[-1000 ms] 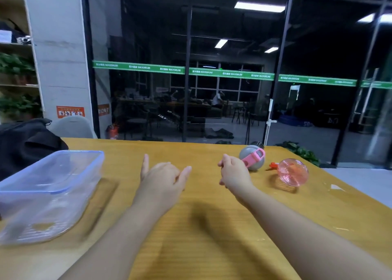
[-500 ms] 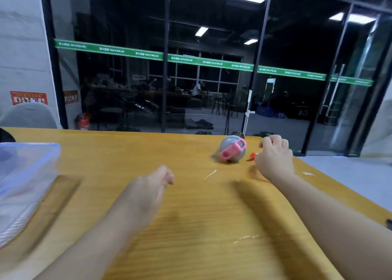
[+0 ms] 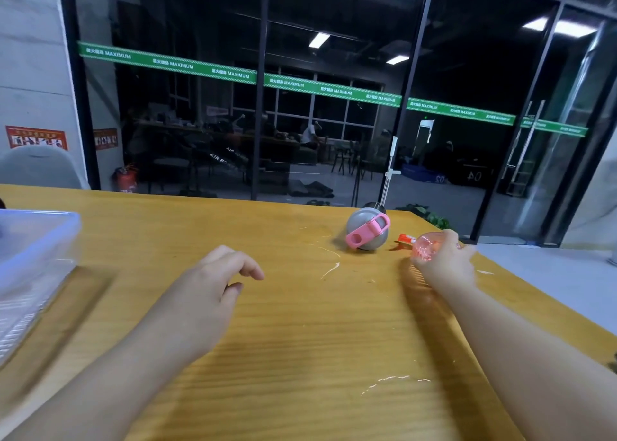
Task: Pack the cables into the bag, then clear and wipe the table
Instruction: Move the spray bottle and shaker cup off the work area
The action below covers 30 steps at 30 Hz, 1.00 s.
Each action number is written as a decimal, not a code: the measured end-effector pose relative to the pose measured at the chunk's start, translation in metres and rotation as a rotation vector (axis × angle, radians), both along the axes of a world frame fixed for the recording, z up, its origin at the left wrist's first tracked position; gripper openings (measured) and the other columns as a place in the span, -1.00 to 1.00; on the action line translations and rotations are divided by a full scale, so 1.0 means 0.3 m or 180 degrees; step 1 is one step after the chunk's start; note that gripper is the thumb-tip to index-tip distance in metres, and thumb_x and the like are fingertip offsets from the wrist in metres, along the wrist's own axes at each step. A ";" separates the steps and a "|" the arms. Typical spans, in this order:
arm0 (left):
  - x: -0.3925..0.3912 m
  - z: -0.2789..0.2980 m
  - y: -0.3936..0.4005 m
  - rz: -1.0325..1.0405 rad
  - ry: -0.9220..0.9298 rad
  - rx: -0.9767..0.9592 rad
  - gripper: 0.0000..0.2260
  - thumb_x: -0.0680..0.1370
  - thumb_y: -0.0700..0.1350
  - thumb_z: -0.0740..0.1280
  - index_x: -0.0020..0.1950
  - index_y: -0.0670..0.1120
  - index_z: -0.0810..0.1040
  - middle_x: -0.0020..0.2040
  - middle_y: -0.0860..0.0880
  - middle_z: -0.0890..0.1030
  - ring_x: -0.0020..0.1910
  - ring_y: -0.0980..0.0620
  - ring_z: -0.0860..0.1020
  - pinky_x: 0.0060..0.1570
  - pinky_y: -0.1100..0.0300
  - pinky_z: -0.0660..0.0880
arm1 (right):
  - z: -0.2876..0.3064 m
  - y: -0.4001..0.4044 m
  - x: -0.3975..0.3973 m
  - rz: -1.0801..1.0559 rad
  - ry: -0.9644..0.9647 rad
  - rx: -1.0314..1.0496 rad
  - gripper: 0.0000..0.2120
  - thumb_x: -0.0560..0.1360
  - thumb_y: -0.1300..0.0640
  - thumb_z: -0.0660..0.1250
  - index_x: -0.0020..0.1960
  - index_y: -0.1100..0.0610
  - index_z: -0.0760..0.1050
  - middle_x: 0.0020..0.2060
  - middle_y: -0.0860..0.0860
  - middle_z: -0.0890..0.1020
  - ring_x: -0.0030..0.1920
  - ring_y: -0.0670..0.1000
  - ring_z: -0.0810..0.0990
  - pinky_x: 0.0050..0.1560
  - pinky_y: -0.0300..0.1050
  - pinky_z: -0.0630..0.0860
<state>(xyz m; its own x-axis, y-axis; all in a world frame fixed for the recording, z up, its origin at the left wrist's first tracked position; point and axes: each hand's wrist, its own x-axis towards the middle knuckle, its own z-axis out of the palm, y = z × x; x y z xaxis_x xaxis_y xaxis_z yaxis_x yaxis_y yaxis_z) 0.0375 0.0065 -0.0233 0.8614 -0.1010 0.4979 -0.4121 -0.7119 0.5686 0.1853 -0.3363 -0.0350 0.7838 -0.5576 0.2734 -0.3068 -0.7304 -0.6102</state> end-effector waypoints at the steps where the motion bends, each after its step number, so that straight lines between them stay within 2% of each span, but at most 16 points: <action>1: 0.001 -0.003 0.003 0.0006 0.0033 0.0027 -0.66 0.56 -0.30 0.20 -0.14 0.17 0.47 0.00 0.29 0.41 -0.25 0.12 0.44 -0.28 0.34 0.36 | -0.002 -0.005 0.004 0.0000 -0.0070 0.0123 -0.32 0.41 -0.03 0.45 0.40 -0.04 0.15 0.28 0.19 0.25 0.16 0.32 0.45 0.08 0.14 0.49; 4: 0.002 -0.006 0.002 0.0009 0.0111 0.0028 -0.69 0.56 -0.27 0.21 -0.16 0.17 0.48 0.02 0.34 0.38 -0.17 0.11 0.44 -0.24 0.27 0.40 | -0.012 -0.023 0.007 -0.0042 -0.0281 0.0389 -0.31 0.43 0.01 0.43 0.43 -0.03 0.14 0.32 0.19 0.25 0.19 0.32 0.44 0.10 0.13 0.46; 8: -0.002 -0.005 -0.002 -0.0039 0.0135 -0.0025 -0.72 0.56 -0.22 0.24 -0.16 0.18 0.48 0.05 0.37 0.35 -0.03 0.29 0.40 -0.17 0.23 0.46 | -0.031 -0.034 -0.006 -0.0010 -0.0637 0.0472 -0.33 0.44 -0.04 0.42 0.42 -0.03 0.15 0.36 0.16 0.26 0.22 0.29 0.44 0.12 0.13 0.47; 11: 0.000 -0.008 0.001 -0.0065 0.0112 0.0029 -0.76 0.55 -0.17 0.27 -0.16 0.19 0.48 0.08 0.35 0.35 0.01 0.31 0.40 -0.11 0.21 0.47 | -0.020 -0.023 -0.024 0.0178 -0.1027 0.0515 -0.32 0.43 -0.04 0.43 0.43 -0.05 0.16 0.38 0.11 0.25 0.23 0.24 0.44 0.17 0.13 0.44; 13: 0.004 -0.012 0.006 -0.0063 0.0106 0.0082 -0.79 0.54 -0.14 0.29 -0.16 0.20 0.48 0.09 0.33 0.36 0.04 0.29 0.41 -0.07 0.26 0.43 | 0.000 -0.001 -0.040 0.0338 -0.1330 0.0531 -0.33 0.44 -0.02 0.44 0.44 -0.05 0.18 0.39 0.08 0.25 0.23 0.17 0.44 0.18 0.05 0.42; 17: 0.009 -0.010 0.011 0.0077 0.0066 0.0067 -0.82 0.53 -0.09 0.31 -0.14 0.22 0.46 -0.03 0.29 0.45 0.05 0.29 0.37 -0.10 0.42 0.29 | 0.052 0.086 -0.080 0.0829 -0.1870 0.0557 -0.31 0.42 0.01 0.47 0.43 -0.04 0.20 0.36 0.03 0.27 0.21 -0.03 0.40 0.13 -0.20 0.34; 19: 0.008 -0.002 0.012 0.0205 0.0058 0.0015 -0.84 0.53 -0.07 0.30 -0.13 0.22 0.45 -0.01 0.31 0.42 0.04 0.26 0.33 -0.13 0.45 0.27 | 0.073 0.141 -0.092 0.1098 -0.1982 0.0752 -0.30 0.40 0.02 0.49 0.43 -0.04 0.21 0.31 -0.01 0.30 0.18 -0.11 0.37 0.14 -0.24 0.33; 21: 0.008 0.003 0.016 0.0282 0.0059 -0.0039 -0.85 0.53 -0.06 0.29 -0.13 0.22 0.45 0.00 0.32 0.42 0.05 0.20 0.32 -0.16 0.44 0.27 | 0.091 0.196 -0.103 0.1354 -0.2036 0.1041 -0.29 0.38 0.04 0.51 0.41 -0.05 0.23 0.25 -0.04 0.36 0.17 -0.09 0.41 0.13 -0.26 0.36; 25: 0.008 0.005 0.023 0.0380 0.0062 -0.0132 -0.86 0.54 -0.07 0.29 -0.12 0.20 0.46 0.00 0.31 0.42 0.10 0.19 0.34 -0.15 0.41 0.28 | 0.113 0.312 -0.127 0.1967 -0.2009 0.2043 -0.34 0.41 0.12 0.49 0.40 -0.04 0.24 0.11 -0.11 0.46 0.05 -0.17 0.51 -0.16 -0.39 0.48; 27: 0.004 0.009 0.021 0.0402 0.0058 -0.0170 -0.87 0.54 -0.07 0.28 -0.10 0.19 0.45 0.02 0.32 0.41 0.12 0.21 0.34 -0.12 0.43 0.27 | 0.115 0.376 -0.134 0.2211 -0.1921 0.2585 -0.36 0.39 0.10 0.49 0.36 -0.08 0.26 0.13 -0.06 0.48 0.05 -0.11 0.55 -0.21 -0.26 0.58; 28: 0.004 0.011 0.021 0.0407 0.0062 -0.0181 -0.88 0.54 -0.06 0.28 -0.08 0.20 0.44 0.02 0.32 0.40 0.13 0.22 0.33 -0.12 0.44 0.27 | 0.115 0.407 -0.134 0.2248 -0.1870 0.2765 -0.36 0.36 0.06 0.51 0.33 -0.11 0.28 0.16 -0.03 0.49 0.10 -0.03 0.56 -0.11 -0.12 0.62; 30: 0.005 0.014 0.023 0.0439 0.0083 -0.0199 -0.89 0.54 -0.03 0.28 0.00 0.18 0.42 0.04 0.30 0.39 0.18 0.21 0.33 -0.08 0.40 0.25 | 0.117 0.472 -0.142 0.2340 -0.1752 0.3096 -0.37 0.34 0.06 0.52 0.31 -0.10 0.30 0.13 -0.04 0.52 0.17 0.05 0.56 0.10 0.15 0.57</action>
